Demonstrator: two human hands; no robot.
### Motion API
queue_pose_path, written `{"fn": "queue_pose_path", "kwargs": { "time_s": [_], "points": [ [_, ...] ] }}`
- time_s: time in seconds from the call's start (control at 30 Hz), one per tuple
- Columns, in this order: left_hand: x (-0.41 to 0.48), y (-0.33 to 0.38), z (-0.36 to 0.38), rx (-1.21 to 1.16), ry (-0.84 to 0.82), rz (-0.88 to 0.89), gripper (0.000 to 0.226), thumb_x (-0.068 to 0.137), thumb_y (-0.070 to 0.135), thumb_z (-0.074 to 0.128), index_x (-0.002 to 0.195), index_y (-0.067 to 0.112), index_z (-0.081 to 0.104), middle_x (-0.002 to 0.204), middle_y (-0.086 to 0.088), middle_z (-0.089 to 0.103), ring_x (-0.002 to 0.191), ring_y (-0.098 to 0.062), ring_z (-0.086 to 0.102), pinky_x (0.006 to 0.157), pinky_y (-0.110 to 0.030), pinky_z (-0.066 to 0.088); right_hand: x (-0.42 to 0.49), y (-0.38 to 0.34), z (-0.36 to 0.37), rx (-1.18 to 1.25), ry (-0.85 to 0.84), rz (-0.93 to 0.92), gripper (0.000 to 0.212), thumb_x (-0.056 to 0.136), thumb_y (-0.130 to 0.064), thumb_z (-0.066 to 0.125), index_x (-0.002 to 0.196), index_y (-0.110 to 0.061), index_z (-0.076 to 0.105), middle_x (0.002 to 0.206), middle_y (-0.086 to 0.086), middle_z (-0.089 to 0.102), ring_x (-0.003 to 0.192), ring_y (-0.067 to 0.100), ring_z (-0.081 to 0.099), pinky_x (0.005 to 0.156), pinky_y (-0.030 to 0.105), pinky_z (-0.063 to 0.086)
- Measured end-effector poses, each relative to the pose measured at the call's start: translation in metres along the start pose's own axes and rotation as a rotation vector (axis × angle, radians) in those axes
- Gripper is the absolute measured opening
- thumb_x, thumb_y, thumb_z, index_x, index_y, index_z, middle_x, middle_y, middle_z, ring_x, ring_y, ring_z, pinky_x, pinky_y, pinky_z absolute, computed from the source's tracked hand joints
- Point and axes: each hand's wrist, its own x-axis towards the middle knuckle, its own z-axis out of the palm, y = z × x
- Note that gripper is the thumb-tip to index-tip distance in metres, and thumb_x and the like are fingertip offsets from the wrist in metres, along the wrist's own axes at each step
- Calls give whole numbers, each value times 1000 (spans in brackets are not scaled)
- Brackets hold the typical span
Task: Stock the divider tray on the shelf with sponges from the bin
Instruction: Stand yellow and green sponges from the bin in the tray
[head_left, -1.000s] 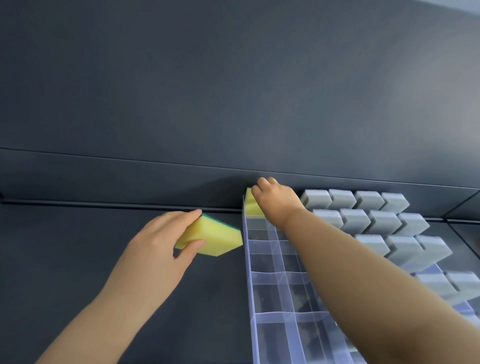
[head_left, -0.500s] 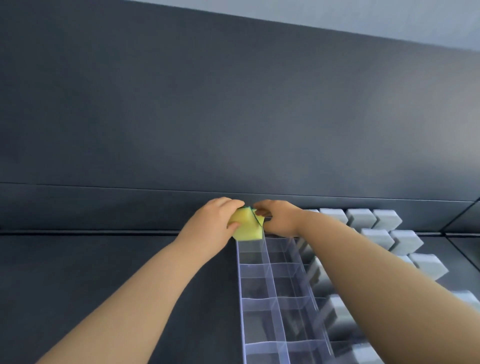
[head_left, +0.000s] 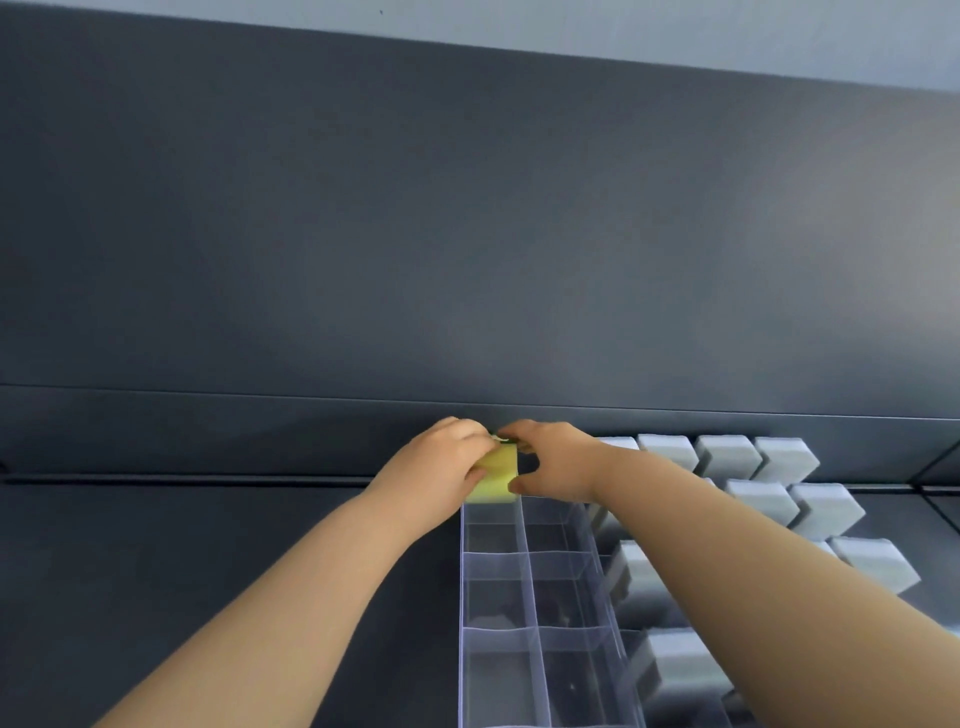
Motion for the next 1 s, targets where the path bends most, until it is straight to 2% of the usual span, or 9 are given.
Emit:
{"fn": "queue_pose_path", "kwargs": {
  "time_s": [0.13, 0.23, 0.33, 0.37, 0.47, 0.6, 0.77, 0.9, 1.0],
  "points": [
    [0, 2, 8, -2, -8, -48, 32, 94, 18, 48, 124, 21, 57, 126, -2, 47, 112, -18, 45, 91, -28, 41, -1, -2, 2, -129, -1, -31, 66, 81, -35, 67, 137, -21, 36, 128, 4, 51, 113, 22, 50, 90, 33, 44],
    [-1, 3, 17, 61, 23, -39, 28, 89, 14, 56, 116, 17, 63, 110, -3, 54, 101, -22, 50, 76, -34, 49, -2, -3, 4, -200, 0, -43, 67, 84, -37, 63, 141, -22, 31, 134, 5, 46, 119, 23, 47, 93, 34, 42],
    [-4, -1, 29, 76, 47, -7, 22, 72, -5, 65, 89, 7, 69, 84, -4, 63, 87, -26, 57, 59, -39, 54, -2, -4, 10, -295, -4, -57, 62, 88, -36, 58, 142, -23, 30, 140, 4, 40, 122, 25, 45, 94, 35, 41],
    [-6, -3, 33, 70, 45, -11, 27, 68, -9, 63, 88, 8, 69, 83, -4, 64, 85, -26, 58, 59, -39, 54, -2, -4, 12, -322, -6, -68, 60, 89, -34, 57, 142, -24, 31, 141, 4, 38, 123, 25, 44, 96, 35, 41],
    [-13, -6, 41, 17, 95, 4, 46, 64, -13, 57, 104, 9, 69, 96, -4, 68, 92, -27, 61, 68, -36, 56, -3, -4, 18, -381, -5, -95, 58, 90, -31, 55, 142, -24, 31, 141, 4, 36, 125, 24, 41, 98, 37, 41],
    [-18, -3, 31, 48, 124, 13, 39, 71, -8, 65, 107, 8, 68, 104, -4, 68, 96, -27, 62, 67, -39, 56, -8, -7, 19, -352, 30, -87, 59, 90, -32, 53, 143, -24, 29, 147, 2, 32, 133, 22, 32, 105, 39, 36],
    [-11, 14, -18, 143, 235, 8, 35, 76, 6, 70, 111, 10, 67, 101, -5, 68, 93, -29, 64, 67, -37, 53, -39, -19, -22, -120, 372, -118, 54, 91, -33, 53, 141, -19, 37, 148, 1, 36, 136, 16, 31, 110, 26, 24],
    [-6, 53, -68, 165, 355, 110, 35, 87, 23, 52, 117, 9, 63, 104, -6, 67, 97, -29, 62, 73, -37, 52, -98, -33, -60, -32, 643, -122, 50, 91, -37, 54, 138, -24, 42, 146, -3, 38, 136, 10, 31, 108, 19, 21],
    [-17, 97, -93, 196, 427, 206, 37, 88, 27, 48, 117, 9, 62, 104, -5, 67, 96, -27, 61, 74, -36, 52, -158, -38, -74, 19, 829, -144, 48, 89, -40, 53, 134, -27, 46, 142, -9, 42, 133, 4, 33, 102, 5, 20]
  ]
}}
